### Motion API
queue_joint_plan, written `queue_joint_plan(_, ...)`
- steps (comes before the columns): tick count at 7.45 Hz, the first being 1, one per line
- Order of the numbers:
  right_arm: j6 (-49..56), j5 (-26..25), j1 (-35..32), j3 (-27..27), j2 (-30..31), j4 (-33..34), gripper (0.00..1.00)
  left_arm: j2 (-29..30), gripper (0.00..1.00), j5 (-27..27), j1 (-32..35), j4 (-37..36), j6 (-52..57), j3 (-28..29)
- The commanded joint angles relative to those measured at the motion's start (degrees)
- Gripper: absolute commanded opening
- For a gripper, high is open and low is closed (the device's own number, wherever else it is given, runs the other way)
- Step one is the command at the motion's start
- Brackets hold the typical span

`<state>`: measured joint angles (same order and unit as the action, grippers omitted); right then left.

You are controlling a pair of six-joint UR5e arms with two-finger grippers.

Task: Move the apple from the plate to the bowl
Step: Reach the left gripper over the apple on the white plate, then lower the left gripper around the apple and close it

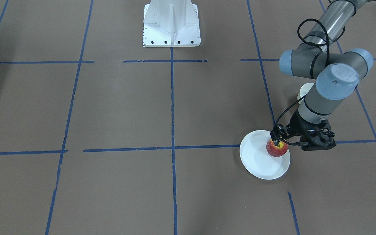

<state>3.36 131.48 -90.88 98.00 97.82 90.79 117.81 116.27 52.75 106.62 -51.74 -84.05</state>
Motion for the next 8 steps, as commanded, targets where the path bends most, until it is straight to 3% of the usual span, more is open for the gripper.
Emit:
queue_joint_plan(1, -0.02, 0.0, 0.0, 0.0, 0.0, 0.0, 1.0, 0.4, 1.0, -0.34, -1.42, 2.27, -1.26, 1.95)
queue_joint_plan(8, -0.02, 0.0, 0.0, 0.0, 0.0, 0.0, 1.0, 0.57, 1.0, -0.34, -3.26, 4.47, -1.97, 5.47)
